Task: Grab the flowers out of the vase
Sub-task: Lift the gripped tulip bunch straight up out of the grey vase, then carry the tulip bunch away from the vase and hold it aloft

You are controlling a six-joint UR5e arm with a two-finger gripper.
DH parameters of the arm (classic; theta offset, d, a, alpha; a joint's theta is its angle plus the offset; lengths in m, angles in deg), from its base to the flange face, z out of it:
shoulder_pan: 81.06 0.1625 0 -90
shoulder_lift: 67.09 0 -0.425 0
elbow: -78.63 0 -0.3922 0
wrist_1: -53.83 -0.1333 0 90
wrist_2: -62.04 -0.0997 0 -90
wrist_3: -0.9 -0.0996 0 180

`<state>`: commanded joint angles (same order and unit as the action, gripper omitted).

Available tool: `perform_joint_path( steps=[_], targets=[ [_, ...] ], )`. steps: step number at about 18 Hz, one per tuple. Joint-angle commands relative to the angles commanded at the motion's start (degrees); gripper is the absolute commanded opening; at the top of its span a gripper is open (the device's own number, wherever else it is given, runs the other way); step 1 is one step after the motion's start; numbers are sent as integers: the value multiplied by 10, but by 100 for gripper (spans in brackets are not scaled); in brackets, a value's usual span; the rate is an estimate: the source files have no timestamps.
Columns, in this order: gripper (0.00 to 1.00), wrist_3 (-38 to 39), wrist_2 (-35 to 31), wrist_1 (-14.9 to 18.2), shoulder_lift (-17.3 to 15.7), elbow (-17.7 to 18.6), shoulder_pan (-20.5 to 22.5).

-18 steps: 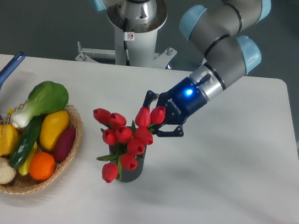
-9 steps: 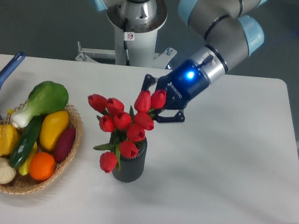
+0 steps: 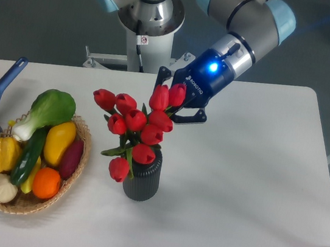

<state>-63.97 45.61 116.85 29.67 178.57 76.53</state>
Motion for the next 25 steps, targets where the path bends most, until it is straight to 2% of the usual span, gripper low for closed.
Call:
perform_joint_path(
  steps=[2,7,14,20,25],
  targets=[
    [0,16,12,0,0,-14,7],
    [0,36,54,0,-3,-22,27],
    [0,34,59,-1,-3,-49,51],
    [0,26,48,-4,-4,-64,76],
    [0,-20,-3,-4,-1,-64,81]
  ],
)
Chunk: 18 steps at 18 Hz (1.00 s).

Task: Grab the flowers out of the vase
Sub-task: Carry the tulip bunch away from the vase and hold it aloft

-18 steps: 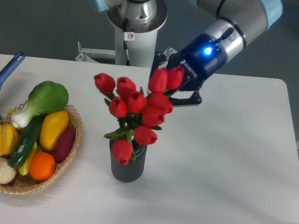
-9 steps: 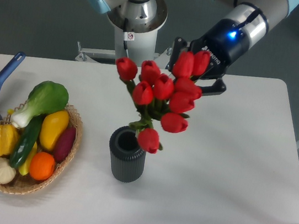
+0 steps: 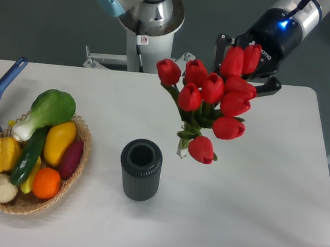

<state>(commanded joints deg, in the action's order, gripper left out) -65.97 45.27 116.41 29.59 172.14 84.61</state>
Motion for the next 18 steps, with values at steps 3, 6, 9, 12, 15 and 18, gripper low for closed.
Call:
perform_joint_path(
  steps=[3,6,9,12,15,18],
  targets=[
    [0,-30,-71,1,-2,-4,0],
    [0,-31,-130,1,-3,-4,-5],
    [0,-66,-165,0,-3,-9,-6],
    [0,-76,-229,2,-3,-8,-17],
    [0,-80,-295,2,-2,-3,-24],
    [0,-81,-371,8,4,3,-46]
  ],
)
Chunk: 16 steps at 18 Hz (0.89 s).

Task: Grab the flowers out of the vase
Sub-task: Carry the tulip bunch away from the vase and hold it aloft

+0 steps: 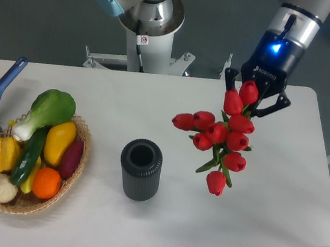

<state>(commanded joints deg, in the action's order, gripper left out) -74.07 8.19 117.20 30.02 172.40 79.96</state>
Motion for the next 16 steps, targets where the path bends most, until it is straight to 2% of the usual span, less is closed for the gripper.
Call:
perform_joint_path(
  steps=[6,11,13,14,16],
  targets=[
    [0,-2,-154,1,10,10,-31],
    [4,4,-183,1,9,5,-41],
    [5,2,-214,4,7,0,-46],
    [5,0,-242,14,7,-3,-53],
    [5,-3,-308,65,9,-27,-69]
  ],
)
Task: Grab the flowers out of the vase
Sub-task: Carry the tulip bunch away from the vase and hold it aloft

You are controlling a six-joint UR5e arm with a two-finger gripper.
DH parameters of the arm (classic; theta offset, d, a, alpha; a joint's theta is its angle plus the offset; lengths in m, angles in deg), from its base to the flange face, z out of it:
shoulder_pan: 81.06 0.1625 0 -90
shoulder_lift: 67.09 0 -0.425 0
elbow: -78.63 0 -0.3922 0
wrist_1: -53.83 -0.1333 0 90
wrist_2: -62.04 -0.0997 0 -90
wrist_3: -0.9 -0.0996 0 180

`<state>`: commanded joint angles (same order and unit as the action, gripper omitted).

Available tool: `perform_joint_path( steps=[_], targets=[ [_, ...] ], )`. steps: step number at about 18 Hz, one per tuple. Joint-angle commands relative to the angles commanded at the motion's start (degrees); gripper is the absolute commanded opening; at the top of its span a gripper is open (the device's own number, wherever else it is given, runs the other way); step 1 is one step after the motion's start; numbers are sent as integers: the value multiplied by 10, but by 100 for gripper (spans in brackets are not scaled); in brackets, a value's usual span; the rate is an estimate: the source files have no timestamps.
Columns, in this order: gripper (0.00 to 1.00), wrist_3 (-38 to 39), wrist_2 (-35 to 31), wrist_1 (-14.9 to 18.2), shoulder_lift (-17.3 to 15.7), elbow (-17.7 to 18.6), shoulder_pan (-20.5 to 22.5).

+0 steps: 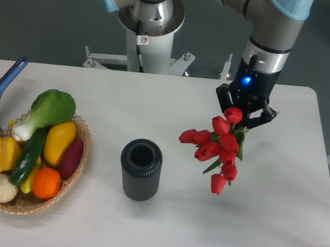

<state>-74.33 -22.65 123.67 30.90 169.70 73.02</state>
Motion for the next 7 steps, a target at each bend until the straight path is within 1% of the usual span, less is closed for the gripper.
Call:
perform_joint_path(
  steps=[2,3,4,7],
  targets=[
    [5,-2,-52,56,10,-27,-14],
    [5,-7,-67,70,16,-33,-18],
    [6,-17,-70,75,17,-34,-19],
    [5,-20,-72,74,17,-30,-22]
  ],
)
